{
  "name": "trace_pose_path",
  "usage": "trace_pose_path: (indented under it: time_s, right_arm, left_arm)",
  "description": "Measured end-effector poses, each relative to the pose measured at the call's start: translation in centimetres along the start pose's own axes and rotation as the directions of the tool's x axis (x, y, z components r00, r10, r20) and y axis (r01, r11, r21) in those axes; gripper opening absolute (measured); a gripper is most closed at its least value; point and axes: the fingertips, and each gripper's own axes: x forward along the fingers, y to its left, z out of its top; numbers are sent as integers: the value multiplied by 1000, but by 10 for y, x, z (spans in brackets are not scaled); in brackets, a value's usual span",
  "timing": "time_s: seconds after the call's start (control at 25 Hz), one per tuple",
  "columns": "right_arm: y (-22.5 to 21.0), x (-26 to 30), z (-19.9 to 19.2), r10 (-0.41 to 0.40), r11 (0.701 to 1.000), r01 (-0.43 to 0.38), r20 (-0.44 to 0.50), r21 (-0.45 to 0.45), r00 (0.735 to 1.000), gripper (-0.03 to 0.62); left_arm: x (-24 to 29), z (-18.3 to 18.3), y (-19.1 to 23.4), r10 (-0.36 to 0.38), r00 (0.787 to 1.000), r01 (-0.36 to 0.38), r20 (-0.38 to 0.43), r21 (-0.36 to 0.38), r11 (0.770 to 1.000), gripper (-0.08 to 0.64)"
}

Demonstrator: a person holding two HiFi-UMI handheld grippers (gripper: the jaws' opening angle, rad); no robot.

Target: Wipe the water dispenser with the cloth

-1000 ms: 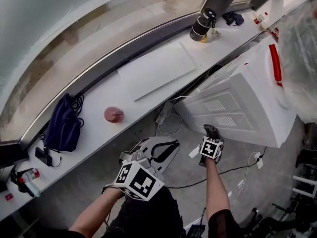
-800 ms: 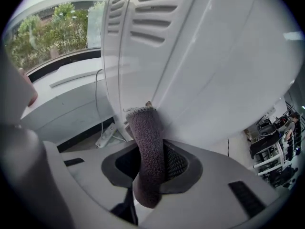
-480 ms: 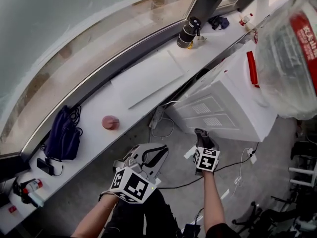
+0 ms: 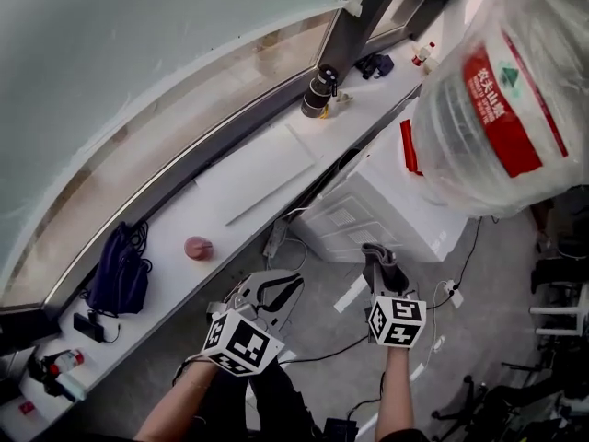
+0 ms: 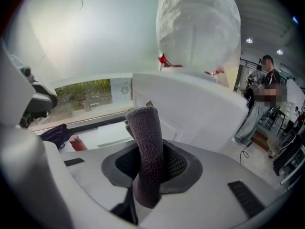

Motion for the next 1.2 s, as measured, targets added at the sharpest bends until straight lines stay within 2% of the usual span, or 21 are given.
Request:
trace_pose_path:
  time_s: [0.24, 0.44, 0.64, 0.8, 1.2]
  right_arm:
    - [-25, -48, 70, -16, 999, 20, 119, -37, 993, 104]
    - [-37, -51, 89, -53, 994, 65, 133, -92, 990, 104]
    - [-40, -34, 83, -80, 991, 92, 117, -96, 990, 104]
    - [-31, -13, 70, -68, 993, 76, 93, -94, 993, 104]
    - [-16, 55, 8, -92, 995, 91, -26, -49, 995, 104]
  left_arm:
    - [-7, 27, -9, -1, 1000, 1, 25, 5, 1000, 23]
    - [-11, 38, -12, 6, 999, -6, 39, -3, 1000, 23]
    - [-13, 30, -5, 23, 999, -23, 38, -22, 1000, 23]
    - [-16, 19, 2, 35, 998, -32, 43, -56, 998, 23]
    - [-16, -6, 20, 49, 999, -47, 17, -76, 996, 23]
